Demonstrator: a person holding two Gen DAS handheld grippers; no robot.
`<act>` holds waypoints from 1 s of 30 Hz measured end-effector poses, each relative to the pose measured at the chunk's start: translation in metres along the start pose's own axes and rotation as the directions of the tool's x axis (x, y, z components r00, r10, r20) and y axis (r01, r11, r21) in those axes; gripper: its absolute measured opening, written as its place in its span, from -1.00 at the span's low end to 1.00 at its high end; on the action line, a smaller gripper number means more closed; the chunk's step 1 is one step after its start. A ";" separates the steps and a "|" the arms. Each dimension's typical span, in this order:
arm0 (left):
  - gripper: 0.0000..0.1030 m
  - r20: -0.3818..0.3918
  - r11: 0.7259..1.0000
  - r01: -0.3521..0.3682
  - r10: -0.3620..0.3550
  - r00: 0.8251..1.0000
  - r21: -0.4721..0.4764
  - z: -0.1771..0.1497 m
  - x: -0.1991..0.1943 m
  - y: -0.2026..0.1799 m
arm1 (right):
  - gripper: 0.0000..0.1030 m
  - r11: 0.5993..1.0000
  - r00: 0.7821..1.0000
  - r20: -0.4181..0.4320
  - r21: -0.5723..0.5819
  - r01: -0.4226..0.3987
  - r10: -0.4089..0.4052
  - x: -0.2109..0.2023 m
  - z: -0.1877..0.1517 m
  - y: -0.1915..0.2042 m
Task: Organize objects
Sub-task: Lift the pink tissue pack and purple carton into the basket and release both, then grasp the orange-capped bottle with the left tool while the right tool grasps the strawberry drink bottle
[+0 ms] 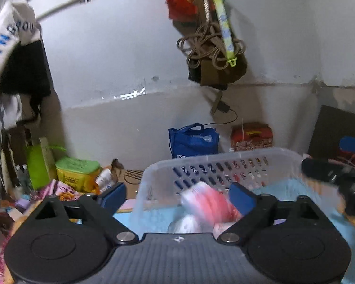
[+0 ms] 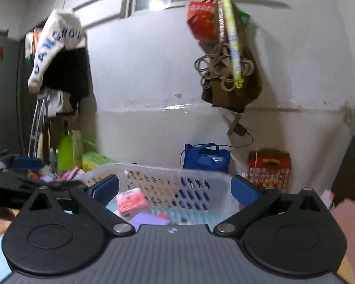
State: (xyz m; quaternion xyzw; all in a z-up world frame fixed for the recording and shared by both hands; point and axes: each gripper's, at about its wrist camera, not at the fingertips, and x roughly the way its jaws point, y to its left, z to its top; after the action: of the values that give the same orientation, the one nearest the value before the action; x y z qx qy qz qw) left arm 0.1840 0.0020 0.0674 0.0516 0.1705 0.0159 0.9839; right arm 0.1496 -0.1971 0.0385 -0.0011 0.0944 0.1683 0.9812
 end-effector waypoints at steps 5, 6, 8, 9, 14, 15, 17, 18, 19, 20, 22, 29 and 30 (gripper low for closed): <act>1.00 -0.045 0.998 0.065 -0.066 0.997 -0.017 -0.041 -0.034 0.008 | 1.00 0.993 0.994 -0.093 0.108 -0.040 0.050 -0.019 -0.046 -0.008; 1.00 -0.076 0.996 0.084 -0.086 0.993 -0.034 -0.052 -0.032 0.009 | 1.00 0.994 0.992 -0.118 0.102 -0.030 0.042 -0.016 -0.052 -0.009; 1.00 -0.131 0.994 0.097 -0.102 0.986 -0.045 -0.068 -0.023 0.008 | 1.00 0.996 0.988 -0.156 0.087 -0.002 0.015 -0.009 -0.064 -0.010; 1.00 -0.162 0.995 0.093 -0.097 0.982 -0.030 -0.074 -0.016 0.004 | 1.00 0.996 0.984 -0.179 0.088 0.013 0.003 -0.004 -0.067 -0.011; 1.00 -0.223 0.999 0.047 -0.047 0.974 -0.007 -0.090 0.003 -0.010 | 1.00 0.989 0.966 -0.258 0.141 0.052 -0.013 0.012 -0.078 -0.019; 1.00 -0.223 0.999 0.038 -0.039 0.974 -0.010 -0.089 0.005 -0.011 | 1.00 0.988 0.965 -0.262 0.148 0.053 -0.013 0.012 -0.078 -0.021; 1.00 -0.241 0.999 0.026 -0.031 0.970 -0.021 -0.089 0.012 -0.010 | 1.00 0.988 0.963 -0.270 0.147 0.052 -0.010 0.013 -0.079 -0.023; 1.00 -0.250 0.999 0.022 -0.030 0.968 -0.035 -0.089 0.015 -0.010 | 1.00 0.988 0.962 -0.273 0.143 0.052 -0.011 0.013 -0.081 -0.023; 1.00 -0.259 0.999 0.018 -0.029 0.966 -0.046 -0.090 0.020 -0.008 | 1.00 0.989 0.960 -0.279 0.136 0.054 -0.014 0.014 -0.082 -0.023; 1.00 -0.268 0.998 0.014 -0.029 0.963 -0.056 -0.091 0.025 -0.006 | 1.00 0.990 0.959 -0.285 0.132 0.055 -0.015 0.014 -0.083 -0.023; 1.00 -0.280 0.996 0.020 -0.043 0.959 -0.085 -0.096 0.031 -0.004 | 1.00 0.989 0.956 -0.293 0.134 0.057 -0.016 0.015 -0.084 -0.025; 0.99 -0.320 0.995 0.013 -0.045 0.946 -0.101 -0.104 0.045 -0.005 | 1.00 0.982 0.945 -0.327 0.173 0.071 -0.011 0.021 -0.086 -0.028; 0.88 -0.319 0.996 0.010 -0.039 0.947 -0.091 -0.105 0.045 -0.006 | 1.00 0.982 0.941 -0.339 0.175 0.075 -0.012 0.023 -0.087 -0.027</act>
State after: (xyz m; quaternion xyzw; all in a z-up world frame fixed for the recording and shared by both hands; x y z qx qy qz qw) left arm 0.1910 0.0081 -0.0468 0.0029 0.3279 0.0192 0.9445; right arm 0.1639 -0.2181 -0.0519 0.0592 0.2756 0.1342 0.9500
